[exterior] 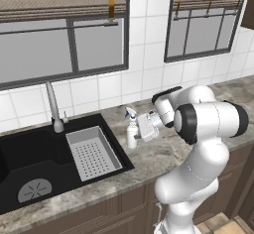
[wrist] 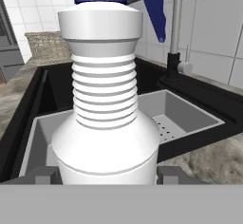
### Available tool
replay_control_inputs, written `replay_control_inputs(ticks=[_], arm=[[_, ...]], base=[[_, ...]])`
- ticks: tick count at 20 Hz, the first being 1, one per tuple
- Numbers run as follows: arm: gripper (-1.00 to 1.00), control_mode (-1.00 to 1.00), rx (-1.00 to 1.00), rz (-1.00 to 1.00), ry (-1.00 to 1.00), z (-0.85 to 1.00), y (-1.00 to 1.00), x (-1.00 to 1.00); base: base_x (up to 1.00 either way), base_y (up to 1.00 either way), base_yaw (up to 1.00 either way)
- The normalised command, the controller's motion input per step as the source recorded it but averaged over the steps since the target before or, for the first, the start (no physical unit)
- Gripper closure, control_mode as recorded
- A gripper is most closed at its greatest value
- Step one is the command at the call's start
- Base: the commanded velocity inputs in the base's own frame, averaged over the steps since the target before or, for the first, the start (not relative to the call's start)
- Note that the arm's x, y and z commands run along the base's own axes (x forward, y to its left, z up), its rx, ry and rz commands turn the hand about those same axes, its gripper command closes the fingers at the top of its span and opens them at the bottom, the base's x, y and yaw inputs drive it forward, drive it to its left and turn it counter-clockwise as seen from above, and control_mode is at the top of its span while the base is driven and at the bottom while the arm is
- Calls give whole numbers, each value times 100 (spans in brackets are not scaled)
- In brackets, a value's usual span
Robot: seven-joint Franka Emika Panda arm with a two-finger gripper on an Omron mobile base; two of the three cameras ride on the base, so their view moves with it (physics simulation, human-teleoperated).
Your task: Open the cabinet. Pick the spray and place it next to the sink. Then close the cabinet.
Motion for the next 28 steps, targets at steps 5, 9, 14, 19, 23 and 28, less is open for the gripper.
replay_control_inputs(ticks=[5, 9, 14, 19, 23, 28], arm=[[-100, -100, 0, 0, 0, 0, 0, 0], [-100, -100, 0, 0, 0, 0, 0, 0], [-100, -100, 0, 0, 0, 0, 0, 0], [-100, -100, 0, 0, -1, 0, 0, 0], [-100, -100, 0, 0, 0, 8, -23, -5], [-100, -100, 0, 0, 0, 44, -26, -32]], base=[[0, 0, 0], [0, 0, 0], [0, 0, 0], [0, 0, 0], [0, 0, 0], [0, 0, 0]])
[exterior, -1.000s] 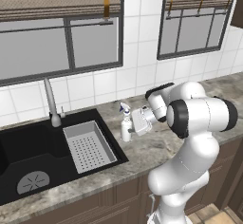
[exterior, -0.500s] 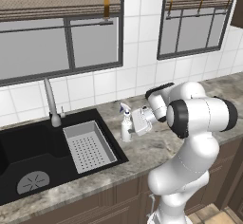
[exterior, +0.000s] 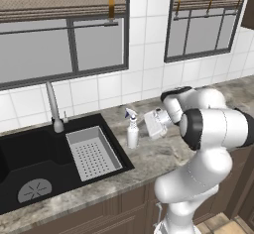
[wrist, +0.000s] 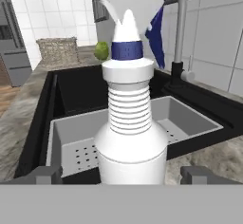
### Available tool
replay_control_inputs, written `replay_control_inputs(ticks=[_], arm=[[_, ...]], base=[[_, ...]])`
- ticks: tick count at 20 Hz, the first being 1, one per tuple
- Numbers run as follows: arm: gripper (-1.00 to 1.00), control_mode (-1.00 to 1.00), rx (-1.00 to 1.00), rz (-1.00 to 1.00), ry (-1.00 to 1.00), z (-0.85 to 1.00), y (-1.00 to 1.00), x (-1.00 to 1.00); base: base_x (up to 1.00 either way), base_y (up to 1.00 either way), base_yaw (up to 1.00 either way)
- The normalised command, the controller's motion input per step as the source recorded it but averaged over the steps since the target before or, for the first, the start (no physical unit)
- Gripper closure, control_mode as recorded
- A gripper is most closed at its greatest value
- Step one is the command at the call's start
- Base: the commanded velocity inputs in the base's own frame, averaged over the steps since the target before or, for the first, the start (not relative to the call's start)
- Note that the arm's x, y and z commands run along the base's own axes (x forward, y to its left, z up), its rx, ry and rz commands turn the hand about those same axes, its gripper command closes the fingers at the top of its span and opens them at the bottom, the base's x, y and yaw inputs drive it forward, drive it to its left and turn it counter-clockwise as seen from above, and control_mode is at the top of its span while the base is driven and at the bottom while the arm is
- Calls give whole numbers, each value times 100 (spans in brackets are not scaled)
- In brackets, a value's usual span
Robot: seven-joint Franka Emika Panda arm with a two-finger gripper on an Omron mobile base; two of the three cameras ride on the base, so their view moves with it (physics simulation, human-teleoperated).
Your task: Open the cabinet. Pick the spray and place it next to the sink. Then close the cabinet.
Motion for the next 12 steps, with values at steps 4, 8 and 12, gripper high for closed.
replay_control_inputs(ticks=[4, 8, 12], arm=[[-100, -100, 0, 0, 0, 51, -13, -28], [-100, -100, -1, 0, 1, 67, -10, -18], [-100, -100, -3, -1, 8, 65, -12, -10]], base=[[0, 0, 0], [0, 0, 0], [0, 0, 0]])
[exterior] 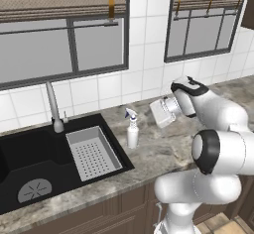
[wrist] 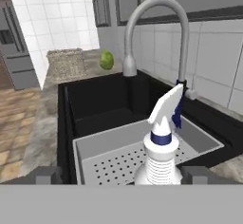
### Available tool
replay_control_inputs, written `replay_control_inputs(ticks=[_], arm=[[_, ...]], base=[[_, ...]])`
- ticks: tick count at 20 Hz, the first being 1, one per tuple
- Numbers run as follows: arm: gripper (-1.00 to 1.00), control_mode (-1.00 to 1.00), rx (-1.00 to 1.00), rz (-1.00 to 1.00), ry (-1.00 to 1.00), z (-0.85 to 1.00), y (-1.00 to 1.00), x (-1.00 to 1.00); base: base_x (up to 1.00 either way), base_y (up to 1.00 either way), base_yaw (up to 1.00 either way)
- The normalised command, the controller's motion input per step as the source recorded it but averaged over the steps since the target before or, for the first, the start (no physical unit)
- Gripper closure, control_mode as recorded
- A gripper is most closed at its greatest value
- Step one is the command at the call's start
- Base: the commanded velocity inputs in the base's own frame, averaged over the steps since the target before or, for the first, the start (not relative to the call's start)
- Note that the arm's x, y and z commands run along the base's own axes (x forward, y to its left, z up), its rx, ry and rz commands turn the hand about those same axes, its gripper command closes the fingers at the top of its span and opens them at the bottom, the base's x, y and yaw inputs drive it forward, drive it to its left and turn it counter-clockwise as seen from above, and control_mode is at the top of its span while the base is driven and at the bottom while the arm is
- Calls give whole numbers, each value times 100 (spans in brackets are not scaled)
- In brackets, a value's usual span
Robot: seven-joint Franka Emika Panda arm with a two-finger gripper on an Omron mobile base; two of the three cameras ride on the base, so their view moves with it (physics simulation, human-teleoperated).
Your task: Open the cabinet. Pick the spray and place it next to the sink. Then close the cabinet.
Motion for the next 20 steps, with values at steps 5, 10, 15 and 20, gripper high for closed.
replay_control_inputs(ticks=[5, 10, 15, 20], arm=[[-100, -100, -1, -12, 3, 60, -28, -16], [-100, -100, -2, -20, 2, 56, -18, -22], [-100, -100, -5, -27, 5, 56, -5, -19], [-100, -100, -14, -31, 9, 53, 0, -24]], base=[[0, 0, 0], [0, 0, 0], [0, 0, 0], [0, 0, 0]])
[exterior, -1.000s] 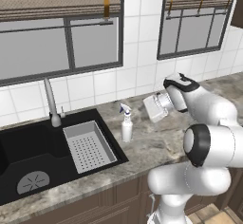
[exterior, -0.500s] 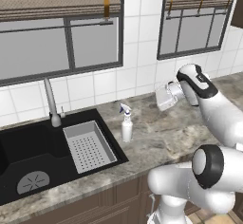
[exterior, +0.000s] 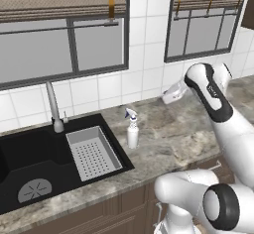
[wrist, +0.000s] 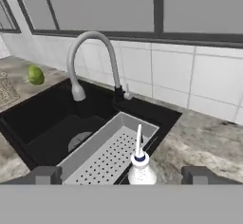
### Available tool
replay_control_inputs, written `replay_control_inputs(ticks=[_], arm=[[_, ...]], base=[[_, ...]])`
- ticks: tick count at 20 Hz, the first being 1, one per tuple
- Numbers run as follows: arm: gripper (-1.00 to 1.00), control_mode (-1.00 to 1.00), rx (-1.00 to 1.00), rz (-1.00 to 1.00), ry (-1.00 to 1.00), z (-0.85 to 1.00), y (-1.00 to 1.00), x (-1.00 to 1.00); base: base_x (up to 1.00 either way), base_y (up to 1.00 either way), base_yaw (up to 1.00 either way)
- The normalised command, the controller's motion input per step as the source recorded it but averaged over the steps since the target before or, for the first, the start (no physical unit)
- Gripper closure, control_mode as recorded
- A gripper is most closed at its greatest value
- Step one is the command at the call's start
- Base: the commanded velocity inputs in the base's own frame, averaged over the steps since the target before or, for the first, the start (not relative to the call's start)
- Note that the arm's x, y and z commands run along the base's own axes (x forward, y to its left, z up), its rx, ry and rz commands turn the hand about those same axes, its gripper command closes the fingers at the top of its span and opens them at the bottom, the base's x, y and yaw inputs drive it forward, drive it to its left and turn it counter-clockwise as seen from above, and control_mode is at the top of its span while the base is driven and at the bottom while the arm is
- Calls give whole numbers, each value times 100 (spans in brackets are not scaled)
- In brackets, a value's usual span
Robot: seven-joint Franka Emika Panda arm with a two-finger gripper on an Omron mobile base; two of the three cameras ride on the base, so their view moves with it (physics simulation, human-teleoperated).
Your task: Open the cabinet. Pick the spray and place it next to the sink. Then close the cabinet.
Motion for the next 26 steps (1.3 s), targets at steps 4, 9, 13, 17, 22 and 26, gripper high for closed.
replay_control_inputs(ticks=[4, 9, 13, 17, 22, 26], arm=[[-100, -100, -13, -31, 11, 57, 0, -54], [-100, -100, -11, -23, 10, 52, -2, -66], [-100, -100, -9, -15, 10, 28, 0, -65], [-100, -100, -6, -12, 2, 27, 0, -77], [-100, -100, -7, -11, 0, 49, 0, -70], [-100, -100, -7, -6, 1, 32, 0, -42]], base=[[0, 0, 0], [0, 0, 0], [0, 0, 0], [0, 0, 0], [0, 0, 0], [0, 0, 0]])
